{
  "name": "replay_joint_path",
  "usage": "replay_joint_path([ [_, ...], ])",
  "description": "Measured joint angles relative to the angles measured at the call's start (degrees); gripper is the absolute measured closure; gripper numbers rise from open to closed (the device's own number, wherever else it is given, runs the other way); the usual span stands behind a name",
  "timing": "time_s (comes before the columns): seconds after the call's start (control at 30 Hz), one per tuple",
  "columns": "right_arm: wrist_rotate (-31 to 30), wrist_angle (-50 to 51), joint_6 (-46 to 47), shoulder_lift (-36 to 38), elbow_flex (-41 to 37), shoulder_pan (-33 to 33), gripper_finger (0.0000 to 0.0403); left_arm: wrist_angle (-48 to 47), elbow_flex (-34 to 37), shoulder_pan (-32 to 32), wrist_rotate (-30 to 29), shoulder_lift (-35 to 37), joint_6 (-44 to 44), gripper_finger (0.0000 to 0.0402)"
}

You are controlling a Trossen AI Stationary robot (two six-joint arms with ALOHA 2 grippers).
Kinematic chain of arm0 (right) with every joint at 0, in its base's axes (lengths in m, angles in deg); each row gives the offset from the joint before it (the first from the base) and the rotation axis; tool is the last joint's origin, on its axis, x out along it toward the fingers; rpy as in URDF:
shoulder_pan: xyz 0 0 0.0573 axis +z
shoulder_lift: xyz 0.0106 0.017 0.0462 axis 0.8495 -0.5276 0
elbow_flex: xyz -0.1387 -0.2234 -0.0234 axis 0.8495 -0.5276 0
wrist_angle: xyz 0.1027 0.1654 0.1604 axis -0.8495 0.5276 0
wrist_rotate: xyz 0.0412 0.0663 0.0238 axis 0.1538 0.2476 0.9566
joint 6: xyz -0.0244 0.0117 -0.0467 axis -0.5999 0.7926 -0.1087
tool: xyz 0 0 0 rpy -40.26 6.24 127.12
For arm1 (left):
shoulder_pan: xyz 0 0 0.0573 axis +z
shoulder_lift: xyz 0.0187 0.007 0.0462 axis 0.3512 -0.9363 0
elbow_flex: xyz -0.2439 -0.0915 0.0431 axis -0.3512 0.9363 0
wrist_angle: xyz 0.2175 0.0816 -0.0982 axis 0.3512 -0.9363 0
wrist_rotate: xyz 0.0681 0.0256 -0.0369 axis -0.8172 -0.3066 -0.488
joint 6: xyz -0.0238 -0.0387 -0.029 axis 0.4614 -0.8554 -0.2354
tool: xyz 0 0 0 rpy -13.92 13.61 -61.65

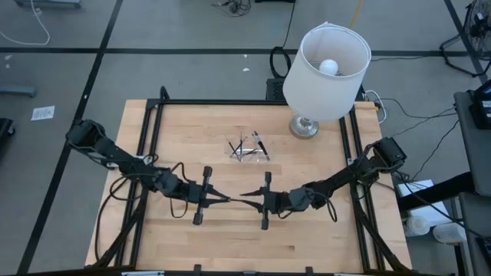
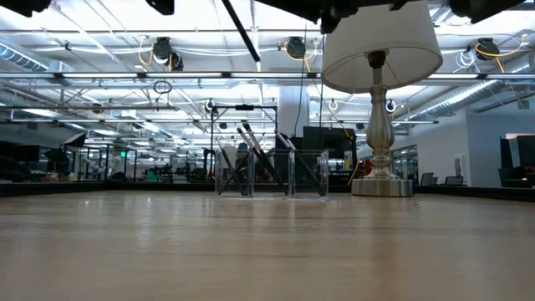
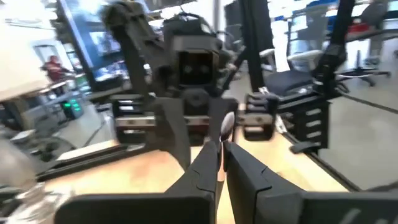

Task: Put items in baskets/containers
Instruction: Put the black foundation brush transparent organizer

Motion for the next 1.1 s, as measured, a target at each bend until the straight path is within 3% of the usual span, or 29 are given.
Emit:
replay_joint_path([
  [0.17,-8.97,0.62,-1.2,0.05,0.01,3.79,0.0273,-6.85,0.0,-2.06,-7.31,5.57,1.66,0.0388],
  [0.3,-10.28,6.07,3.21,0.07,0.02,5.61,0.0256,-11.31,0.0,-3.48,-14.18,11.12,1.58,0.0388],
  [0.43,-9.77,14.67,14.76,0.07,0.02,6.82,0.0282,-16.67,0.0,-4.09,-19.43,15.41,1.88,0.0388],
  [0.53,-9.81,22.7,25.17,-0.72,0.02,7.74,0.0331,-18.19,0.0,-3.18,-20.42,17.84,2.58,0.0388],
  [0.67,-9.73,27.83,33.01,-4.09,-0.04,9.24,0.0394,-17.86,0.0,1.24,-16.39,18.2,3.44,0.0388],
  [0.8,-9.55,28.76,39.38,-7.45,-0.01,9.63,0.0394,-17.08,0.0,10.83,-6.73,15.94,0.83,0.0388],
  [0.93,-9.54,28.49,39.78,-9.44,-0.04,9.3,0.04,-11.36,0.02,20.14,2.2,10.66,-2.8,0.0388],
  [1.1,-6.67,28.13,38.41,-9.48,-0.03,8.75,0.0402,-4.26,0.02,27.7,7.17,1.67,-5.05,0.0388],
])
